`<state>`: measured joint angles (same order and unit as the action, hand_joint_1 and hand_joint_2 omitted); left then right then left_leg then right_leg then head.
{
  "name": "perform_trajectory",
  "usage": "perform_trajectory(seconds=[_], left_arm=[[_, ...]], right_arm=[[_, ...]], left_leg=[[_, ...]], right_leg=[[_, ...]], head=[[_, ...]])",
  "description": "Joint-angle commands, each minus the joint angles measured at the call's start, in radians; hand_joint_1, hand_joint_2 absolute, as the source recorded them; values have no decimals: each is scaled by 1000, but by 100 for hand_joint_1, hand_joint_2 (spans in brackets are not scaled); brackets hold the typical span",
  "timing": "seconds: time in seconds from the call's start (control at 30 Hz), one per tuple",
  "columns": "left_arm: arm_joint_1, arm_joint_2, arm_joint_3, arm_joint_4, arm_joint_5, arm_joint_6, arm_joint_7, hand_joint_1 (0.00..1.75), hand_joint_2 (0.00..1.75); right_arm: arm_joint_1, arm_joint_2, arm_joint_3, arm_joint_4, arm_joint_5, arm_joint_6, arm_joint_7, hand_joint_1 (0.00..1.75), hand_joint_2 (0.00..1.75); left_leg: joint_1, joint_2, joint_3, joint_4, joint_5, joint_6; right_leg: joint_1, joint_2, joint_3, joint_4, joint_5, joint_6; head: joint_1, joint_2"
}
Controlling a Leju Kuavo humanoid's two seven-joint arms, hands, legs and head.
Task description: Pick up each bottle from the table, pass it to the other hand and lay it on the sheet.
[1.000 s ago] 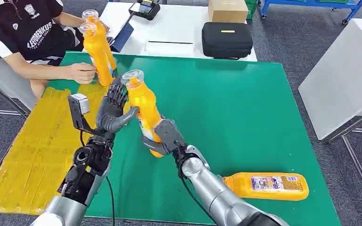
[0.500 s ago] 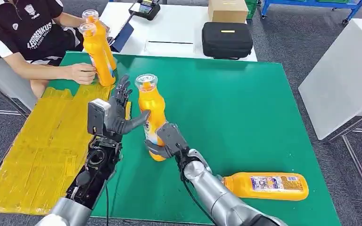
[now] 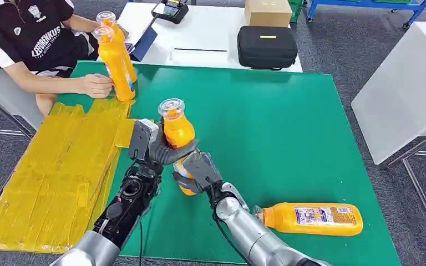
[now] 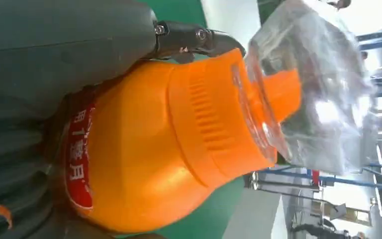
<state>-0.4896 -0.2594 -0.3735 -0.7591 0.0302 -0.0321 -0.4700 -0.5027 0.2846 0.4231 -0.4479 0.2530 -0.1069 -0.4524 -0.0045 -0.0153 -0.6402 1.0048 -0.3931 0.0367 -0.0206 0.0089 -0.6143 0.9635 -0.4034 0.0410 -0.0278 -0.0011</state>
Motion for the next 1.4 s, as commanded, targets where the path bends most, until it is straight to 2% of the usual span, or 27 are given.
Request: perform_trajectory(seconds=[0.03, 0.1, 0.13, 0.17, 0.2, 0.27, 0.37, 0.43, 0.7, 0.77, 0.83, 0.87, 0.9, 1.0, 1.13, 1.17, 1.2, 1.23, 1.33, 1.4], left_arm=[[-50, -7, -25, 94, 45, -29, 17, 0, 175], [-48, -7, -8, 89, 65, -24, 15, 0, 175], [-47, -8, 0, 86, 73, -21, 13, 157, 175], [-44, -9, 14, 79, 90, -16, 7, 175, 175], [-45, -7, 15, 77, 91, -15, 7, 175, 175], [-41, -4, 30, 66, 110, -6, 2, 175, 175], [-38, 1, 39, 56, 123, -2, -1, 175, 175], [-38, 3, 39, 56, 124, -2, -1, 175, 175], [-37, 4, 43, 53, 134, 2, -5, 175, 175], [-38, 8, 45, 52, 142, 4, -8, 175, 175], [-39, 12, 51, 49, 151, 7, -15, 175, 175], [-41, 17, 52, 46, 157, 9, -18, 175, 175], [-44, 23, 57, 41, 162, 14, -22, 175, 175], [-42, 44, 78, 15, 167, 25, -27, 175, 175], [-32, 71, 100, -12, 156, 45, -41, 175, 175], [-30, 76, 101, -16, 145, 54, -47, 175, 175], [-26, 83, 105, -26, 123, 86, -58, 175, 175], [-20, 88, 115, -42, 107, 104, -62, 175, 175], [-4, 105, 160, -90, 82, 127, -59, 175, 175], [-1, 107, 167, -97, 79, 122, -53, 175, 175]], right_arm=[[-25, 4, 121, -21, 64, -34, 2, 175, 175], [-23, 3, 123, -17, 65, -36, 4, 175, 175], [-23, 2, 123, -16, 64, -38, 4, 175, 175], [-24, 2, 122, -12, 62, -39, 2, 175, 175], [-24, 2, 122, -12, 61, -39, 2, 175, 175], [-24, 1, 122, -8, 60, -44, -2, 175, 175], [-22, 0, 121, -7, 57, -45, -3, 175, 175], [-22, -1, 121, -7, 57, -45, -4, 175, 175], [-22, -1, 119, -6, 53, -46, -4, 175, 175], [-18, -3, 116, -6, 50, -50, -6, 175, 175], [-15, -7, 102, -14, 32, -49, -17, 175, 175], [-13, -9, 76, -24, -6, -10, -24, 175, 175], [-16, -19, 64, -40, -26, 16, -27, 175, 175], [-20, -41, 35, -98, -66, 65, -20, 175, 175], [-17, -69, 31, -170, -81, 89, -8, 175, 175], [-13, -72, 32, -185, -83, 90, -8, 140, 175], [-4, -77, 27, -222, -89, 82, -11, 9, 175], [17, -86, 23, -278, -101, 73, -8, 0, 175], [64, -123, 29, -433, -126, 66, 34, 0, 175], [70, -129, 31, -452, -130, 67, 44, 0, 175]], left_leg=[[1, 2, 5, 1, -3, -2], [1, 1, 2, 0, -1, -1], [1, 1, 4, 0, -2, -2], [0, 1, 2, 0, -1, -1], [1, 2, 6, 1, -4, -2], [0, 1, 2, 0, -1, -1], [1, 2, 6, 1, -4, -3], [1, 1, 2, 0, -1, -2], [1, 3, 7, 1, -4, -3], [1, 1, 2, 0, -1, -1], [1, 2, 7, 1, -4, -3], [1, 1, 2, 0, -1, -2], [1, 2, 6, 1, -3, -3], [0, 2, 4, 0, -2, -2], [0, 2, 1, 0, -1, -1], [1, 4, 5, 1, -3, -3], [0, 3, 7, 1, -4, -3], [1, 4, 8, 1, -5, -3], [0, 4, 2, 0, -2, -2], [0, 2, 2, 0, -1, -2]], right_leg=[[1, 0, 5, 0, -3, -2], [1, 0, 2, 0, -1, -1], [1, 0, 4, 0, -2, -2], [1, 0, 2, 0, -1, -1], [1, 0, 6, 1, -3, -2], [1, 0, 2, 0, -1, -1], [1, 0, 6, 1, -3, -3], [1, 0, 2, 0, -1, -2], [1, 1, 7, 1, -4, -3], [1, 0, 2, 0, -1, -1], [1, 0, 7, 1, -4, -3], [1, 0, 3, 0, -1, -2], [1, 0, 6, 1, -3, -3], [1, 0, 4, 0, -2, -2], [1, 1, 1, -1, 0, -1], [1, 2, 4, 1, -2, -3], [1, 1, 6, 1, -3, -3], [1, 2, 7, 1, -4, -3], [1, 2, 2, 0, 0, -2], [1, 0, 2, 0, -1, -2]], head=[[0, 0], [0, 0], [0, 0], [0, 0], [0, 0], [0, 0], [0, 0], [0, 0], [0, 0], [0, 0], [0, 0], [0, 0], [0, 0], [0, 0], [0, 0], [0, 0], [0, 0], [0, 0], [-1, 0], [0, 0]])
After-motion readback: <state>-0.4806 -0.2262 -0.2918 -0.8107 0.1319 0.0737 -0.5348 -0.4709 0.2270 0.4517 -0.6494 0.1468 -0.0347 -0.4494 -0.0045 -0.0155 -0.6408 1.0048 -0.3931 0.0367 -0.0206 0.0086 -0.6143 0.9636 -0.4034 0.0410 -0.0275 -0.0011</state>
